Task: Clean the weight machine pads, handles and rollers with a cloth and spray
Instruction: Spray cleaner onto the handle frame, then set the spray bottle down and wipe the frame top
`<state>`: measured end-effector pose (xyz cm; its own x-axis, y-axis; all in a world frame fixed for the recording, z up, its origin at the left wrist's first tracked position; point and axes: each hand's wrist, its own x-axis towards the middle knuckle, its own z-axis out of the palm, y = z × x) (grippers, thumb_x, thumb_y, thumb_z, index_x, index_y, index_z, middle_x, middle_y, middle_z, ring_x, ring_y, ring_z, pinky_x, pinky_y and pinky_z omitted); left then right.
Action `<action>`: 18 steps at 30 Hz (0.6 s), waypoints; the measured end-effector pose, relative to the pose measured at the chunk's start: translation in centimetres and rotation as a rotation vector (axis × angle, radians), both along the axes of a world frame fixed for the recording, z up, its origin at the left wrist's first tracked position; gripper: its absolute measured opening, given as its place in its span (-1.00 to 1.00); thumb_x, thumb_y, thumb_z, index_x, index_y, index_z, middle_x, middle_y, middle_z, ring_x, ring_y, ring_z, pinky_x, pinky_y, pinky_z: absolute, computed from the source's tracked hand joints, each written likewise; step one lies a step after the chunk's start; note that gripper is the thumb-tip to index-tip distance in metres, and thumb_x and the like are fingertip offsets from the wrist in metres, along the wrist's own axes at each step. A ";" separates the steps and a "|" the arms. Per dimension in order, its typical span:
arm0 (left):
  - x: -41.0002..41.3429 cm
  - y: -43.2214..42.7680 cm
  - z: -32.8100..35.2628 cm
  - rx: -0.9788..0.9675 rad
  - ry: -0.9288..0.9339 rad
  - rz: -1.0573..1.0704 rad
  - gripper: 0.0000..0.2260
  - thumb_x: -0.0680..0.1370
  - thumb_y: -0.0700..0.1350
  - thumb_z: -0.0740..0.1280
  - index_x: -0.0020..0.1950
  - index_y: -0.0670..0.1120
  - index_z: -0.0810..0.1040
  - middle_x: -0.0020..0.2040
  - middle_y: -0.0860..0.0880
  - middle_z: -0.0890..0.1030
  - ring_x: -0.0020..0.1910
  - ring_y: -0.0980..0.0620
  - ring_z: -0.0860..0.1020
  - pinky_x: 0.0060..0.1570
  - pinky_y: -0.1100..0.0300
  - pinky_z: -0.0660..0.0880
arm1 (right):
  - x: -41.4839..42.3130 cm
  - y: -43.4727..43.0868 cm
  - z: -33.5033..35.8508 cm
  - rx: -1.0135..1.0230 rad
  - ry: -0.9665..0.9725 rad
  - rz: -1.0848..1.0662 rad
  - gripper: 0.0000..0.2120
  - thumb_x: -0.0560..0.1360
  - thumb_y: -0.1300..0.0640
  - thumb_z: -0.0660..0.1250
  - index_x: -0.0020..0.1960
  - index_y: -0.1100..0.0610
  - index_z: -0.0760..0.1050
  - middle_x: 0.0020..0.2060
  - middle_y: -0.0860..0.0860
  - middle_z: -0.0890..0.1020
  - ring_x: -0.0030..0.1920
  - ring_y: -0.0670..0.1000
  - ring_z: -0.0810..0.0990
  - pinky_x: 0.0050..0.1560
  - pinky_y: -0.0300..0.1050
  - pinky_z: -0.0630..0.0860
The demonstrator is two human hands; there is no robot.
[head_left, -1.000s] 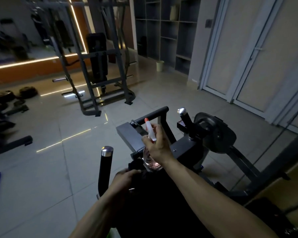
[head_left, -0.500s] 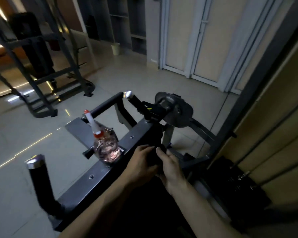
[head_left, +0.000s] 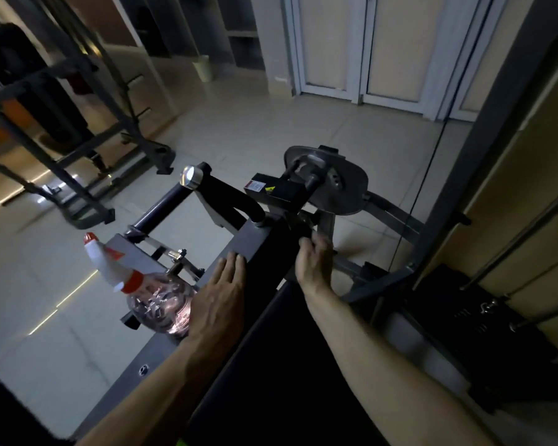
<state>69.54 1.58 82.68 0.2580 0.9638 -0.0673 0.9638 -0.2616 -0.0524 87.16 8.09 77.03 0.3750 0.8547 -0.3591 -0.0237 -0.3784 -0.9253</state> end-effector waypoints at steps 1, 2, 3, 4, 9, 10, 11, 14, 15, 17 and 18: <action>-0.1 -0.1 -0.1 0.002 -0.006 -0.002 -0.29 0.58 -0.23 0.25 0.67 -0.19 0.00 0.67 -0.16 0.06 0.65 -0.15 0.08 0.48 0.01 0.38 | -1.0 -0.6 -0.8 0.077 -0.100 0.125 -0.45 0.66 -0.03 0.13 0.61 0.14 0.27 0.59 0.11 0.24 0.56 0.09 0.24 0.50 -0.10 0.17; -0.2 0.1 -0.3 0.011 -0.008 0.006 -0.29 0.58 -0.23 0.28 0.67 -0.18 0.01 0.66 -0.16 0.07 0.64 -0.15 0.09 0.47 0.02 0.40 | -1.8 -1.1 -1.6 0.145 -0.186 0.226 -0.46 0.69 0.02 0.11 0.64 0.15 0.20 0.63 0.10 0.16 0.60 0.06 0.16 0.53 -0.14 0.11; 0.1 -0.2 -0.2 0.021 -0.011 0.018 -0.28 0.58 -0.22 0.30 0.67 -0.18 0.03 0.66 -0.15 0.08 0.64 -0.14 0.10 0.44 0.04 0.43 | -2.0 -1.9 -2.2 0.198 -0.236 0.278 -0.48 0.72 0.08 0.10 0.65 0.16 0.16 0.65 0.08 0.12 0.62 0.04 0.12 0.56 -0.17 0.08; 0.3 -0.3 -0.3 0.021 -0.006 0.035 -0.27 0.57 -0.22 0.32 0.67 -0.17 0.04 0.66 -0.15 0.08 0.64 -0.14 0.11 0.41 0.05 0.46 | -1.9 -2.3 -3.1 0.263 -0.283 0.284 -0.50 0.72 0.12 0.10 0.64 0.16 0.17 0.65 0.06 0.12 0.62 0.01 0.12 0.58 -0.17 0.10; 0.5 -0.3 -0.8 -0.017 -0.014 0.070 -0.26 0.61 -0.20 0.32 0.68 -0.16 -0.03 0.66 -0.14 0.00 0.64 -0.14 0.05 0.51 0.01 0.34 | -0.5 1.3 -4.6 0.221 -0.127 0.002 -0.55 0.62 0.34 0.18 0.49 0.21 0.45 0.47 0.10 0.48 0.48 0.08 0.45 0.50 -0.05 0.39; 0.5 -0.4 -0.8 -0.012 -0.003 0.073 -0.26 0.60 -0.20 0.33 0.67 -0.16 -0.02 0.66 -0.15 0.01 0.64 -0.15 0.06 0.49 0.00 0.35 | -1.3 1.2 -4.0 0.175 -0.107 -0.053 -0.56 0.62 0.35 0.18 0.48 0.21 0.47 0.45 0.12 0.50 0.45 0.09 0.48 0.49 -0.03 0.40; 0.6 -0.5 -0.8 -0.006 0.013 0.084 -0.25 0.59 -0.20 0.35 0.67 -0.17 0.01 0.66 -0.15 0.03 0.64 -0.15 0.09 0.46 0.02 0.40 | -2.4 0.4 -3.8 0.153 -0.121 -0.085 -0.58 0.63 0.34 0.18 0.47 0.21 0.47 0.45 0.14 0.49 0.45 0.10 0.47 0.49 -0.04 0.39; 1.0 -0.4 -0.8 0.004 0.053 0.110 -0.20 0.53 -0.13 0.46 0.66 -0.19 0.09 0.64 -0.17 0.14 0.61 -0.15 0.18 0.36 0.06 0.48 | -5.8 -4.7 -2.9 0.219 -0.245 -0.049 -0.62 0.66 0.28 0.18 0.46 0.27 0.48 0.50 0.19 0.39 0.51 0.11 0.39 0.47 -0.22 0.25; 0.9 -0.3 -0.8 -0.006 0.062 0.103 -0.18 0.54 -0.09 0.47 0.66 -0.19 0.08 0.64 -0.17 0.14 0.61 -0.15 0.17 0.39 0.06 0.46 | -6.6 -6.8 -2.7 0.301 -0.266 -0.006 -0.63 0.68 0.20 0.18 0.44 0.29 0.48 0.47 0.18 0.40 0.49 0.02 0.38 0.44 -0.31 0.21; 0.7 -0.3 -0.8 -0.007 0.070 0.076 -0.19 0.56 -0.07 0.43 0.66 -0.19 0.03 0.65 -0.17 0.09 0.63 -0.15 0.13 0.43 0.05 0.42 | -7.3 -10.0 -2.5 0.406 -0.310 0.053 -0.58 0.68 -0.01 0.22 0.41 0.23 0.52 0.38 0.05 0.41 0.37 -0.32 0.33 0.37 -0.48 0.25; 0.7 -0.4 -0.5 -0.008 0.068 0.069 -0.23 0.59 -0.09 0.40 0.67 -0.19 0.03 0.65 -0.17 0.08 0.63 -0.15 0.12 0.42 0.06 0.43 | -6.8 -9.8 -2.8 0.430 -0.286 0.029 -0.62 0.67 0.00 0.27 0.38 0.18 0.54 0.35 0.00 0.43 0.29 -0.37 0.38 0.34 -0.44 0.35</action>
